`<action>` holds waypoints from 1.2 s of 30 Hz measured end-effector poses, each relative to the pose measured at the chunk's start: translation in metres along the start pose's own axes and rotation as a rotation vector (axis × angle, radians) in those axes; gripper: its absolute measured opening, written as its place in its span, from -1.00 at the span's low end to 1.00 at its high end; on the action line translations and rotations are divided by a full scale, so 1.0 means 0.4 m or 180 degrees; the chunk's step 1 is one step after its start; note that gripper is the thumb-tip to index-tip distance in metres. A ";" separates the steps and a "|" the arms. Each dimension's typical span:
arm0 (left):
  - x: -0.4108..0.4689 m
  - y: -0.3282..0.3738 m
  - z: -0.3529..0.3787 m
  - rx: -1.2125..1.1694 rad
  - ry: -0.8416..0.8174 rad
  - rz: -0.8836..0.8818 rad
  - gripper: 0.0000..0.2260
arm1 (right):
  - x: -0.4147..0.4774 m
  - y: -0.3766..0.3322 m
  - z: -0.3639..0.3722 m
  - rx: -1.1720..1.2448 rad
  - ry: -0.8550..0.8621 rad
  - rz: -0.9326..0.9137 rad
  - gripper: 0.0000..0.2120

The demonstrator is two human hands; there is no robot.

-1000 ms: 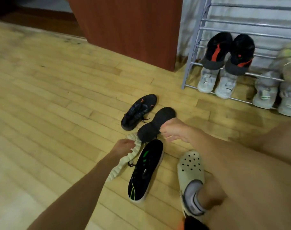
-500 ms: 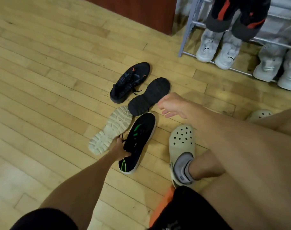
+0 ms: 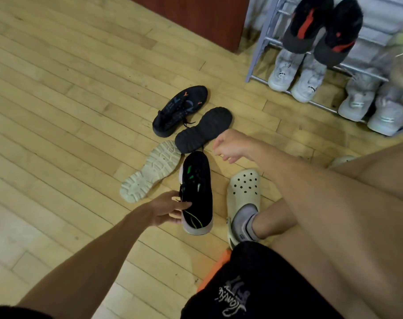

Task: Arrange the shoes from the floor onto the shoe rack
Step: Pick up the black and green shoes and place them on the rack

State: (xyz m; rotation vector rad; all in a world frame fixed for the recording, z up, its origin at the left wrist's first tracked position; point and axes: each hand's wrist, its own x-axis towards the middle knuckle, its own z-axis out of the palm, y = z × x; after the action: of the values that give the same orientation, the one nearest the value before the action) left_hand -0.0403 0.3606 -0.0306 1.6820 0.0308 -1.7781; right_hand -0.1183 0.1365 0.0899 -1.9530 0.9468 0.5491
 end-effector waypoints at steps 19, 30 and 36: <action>-0.343 0.479 0.197 0.0583 0.0124 0.2047 -0.61 | -0.226 -0.024 -0.279 0.1248 0.0065 -0.0489 -0.65; -0.496 0.874 0.703 0.2411 -0.0042 0.2915 -0.78 | -0.498 0.215 -0.690 0.2276 0.1483 -0.0989 -0.71; -0.420 0.849 0.988 0.2340 -0.0261 0.2779 -0.77 | -0.652 0.452 -0.745 0.2386 0.1963 -0.0680 -0.74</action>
State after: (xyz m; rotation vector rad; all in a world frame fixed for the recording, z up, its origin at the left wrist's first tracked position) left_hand -0.2344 -0.0050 0.3277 1.6626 -1.3194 -1.2032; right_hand -0.4168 -0.0717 0.3288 -1.4926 1.0831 -0.5146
